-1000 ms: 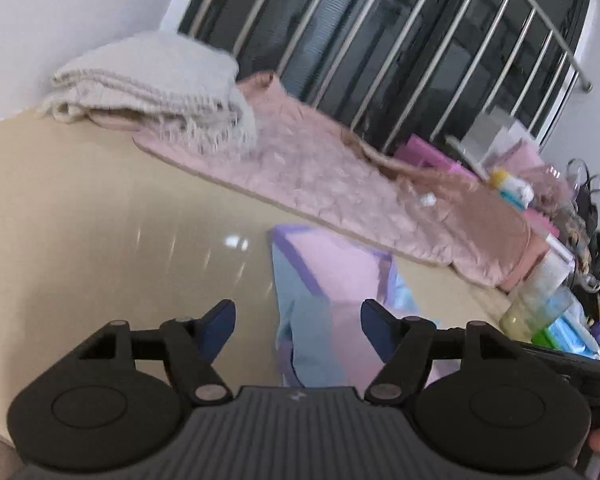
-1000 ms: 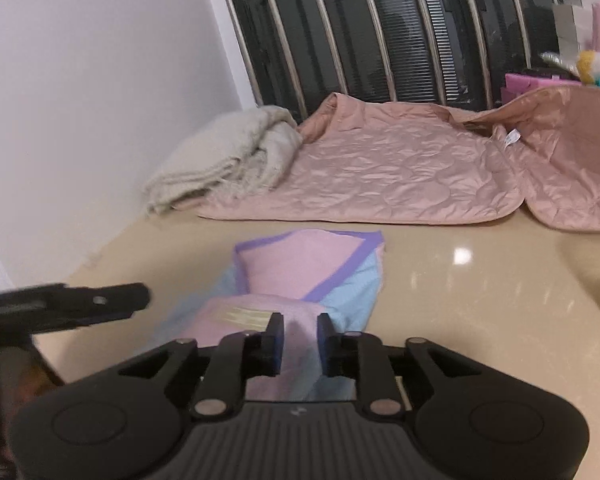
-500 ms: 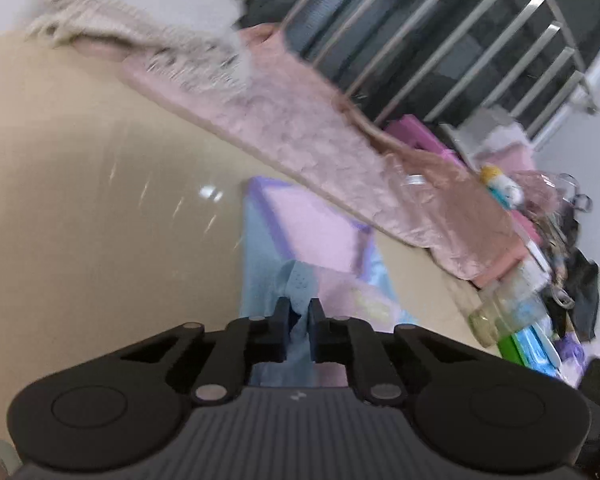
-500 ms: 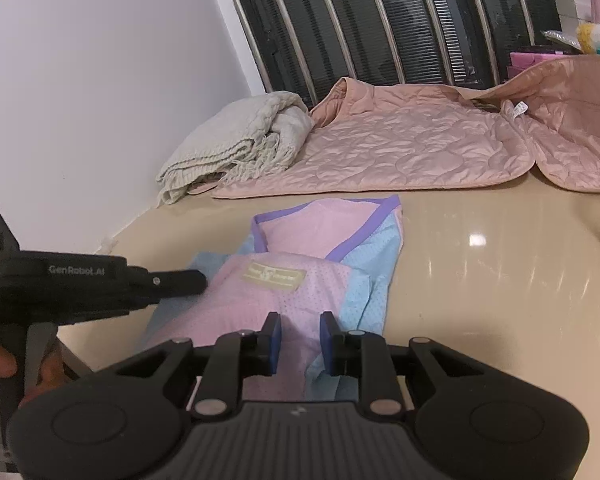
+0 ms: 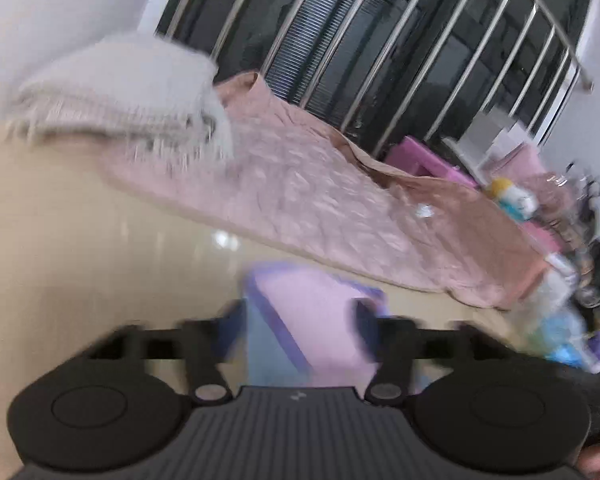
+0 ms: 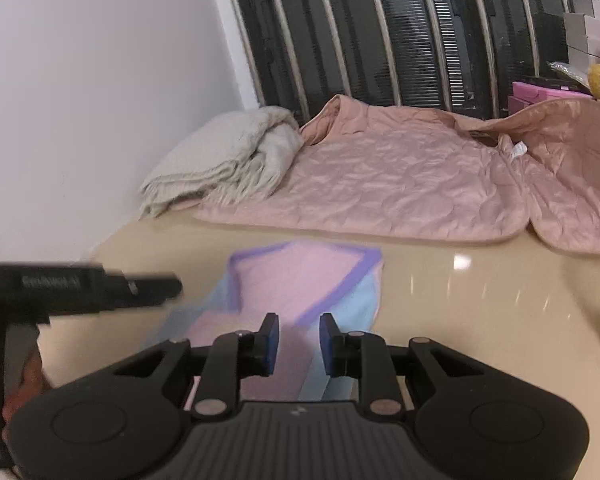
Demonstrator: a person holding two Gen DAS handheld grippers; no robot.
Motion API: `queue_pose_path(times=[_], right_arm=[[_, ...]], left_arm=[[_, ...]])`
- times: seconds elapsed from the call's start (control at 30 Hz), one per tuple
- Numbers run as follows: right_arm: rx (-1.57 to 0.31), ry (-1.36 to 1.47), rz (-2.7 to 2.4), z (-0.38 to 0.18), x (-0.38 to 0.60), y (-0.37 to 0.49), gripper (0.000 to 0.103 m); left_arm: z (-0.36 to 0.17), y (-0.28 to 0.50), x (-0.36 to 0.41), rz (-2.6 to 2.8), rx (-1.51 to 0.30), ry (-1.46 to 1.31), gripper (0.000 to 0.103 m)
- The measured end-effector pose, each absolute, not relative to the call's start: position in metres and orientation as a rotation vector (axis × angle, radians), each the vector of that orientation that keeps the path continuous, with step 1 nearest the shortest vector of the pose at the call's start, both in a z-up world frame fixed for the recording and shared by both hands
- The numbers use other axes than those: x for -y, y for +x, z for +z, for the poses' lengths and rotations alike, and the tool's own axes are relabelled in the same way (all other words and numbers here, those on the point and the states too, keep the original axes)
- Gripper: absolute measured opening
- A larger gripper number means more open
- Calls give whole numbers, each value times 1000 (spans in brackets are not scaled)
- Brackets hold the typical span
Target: Fold clothes
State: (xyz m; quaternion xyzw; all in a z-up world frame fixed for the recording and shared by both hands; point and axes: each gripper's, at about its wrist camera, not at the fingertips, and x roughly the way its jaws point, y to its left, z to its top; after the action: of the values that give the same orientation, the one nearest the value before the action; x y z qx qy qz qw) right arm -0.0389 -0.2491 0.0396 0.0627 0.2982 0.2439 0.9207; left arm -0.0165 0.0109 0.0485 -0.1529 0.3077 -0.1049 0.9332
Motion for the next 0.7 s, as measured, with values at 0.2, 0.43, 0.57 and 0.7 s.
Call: queue_pose_path(times=[0.2, 0.43, 0.57, 0.7], right_arm=[[-736, 110, 369, 35, 246, 55, 38], [-809, 95, 388, 9, 235, 72, 8], [-717, 102, 389, 24, 244, 43, 6], [-577, 40, 503, 43, 254, -29, 6]], left_arm=[[31, 52, 19, -122, -753, -107, 68], [19, 64, 16, -162, -775, -149, 5], [35, 38, 11, -194, -695, -170, 3], [54, -28, 3, -225, -558, -140, 3]])
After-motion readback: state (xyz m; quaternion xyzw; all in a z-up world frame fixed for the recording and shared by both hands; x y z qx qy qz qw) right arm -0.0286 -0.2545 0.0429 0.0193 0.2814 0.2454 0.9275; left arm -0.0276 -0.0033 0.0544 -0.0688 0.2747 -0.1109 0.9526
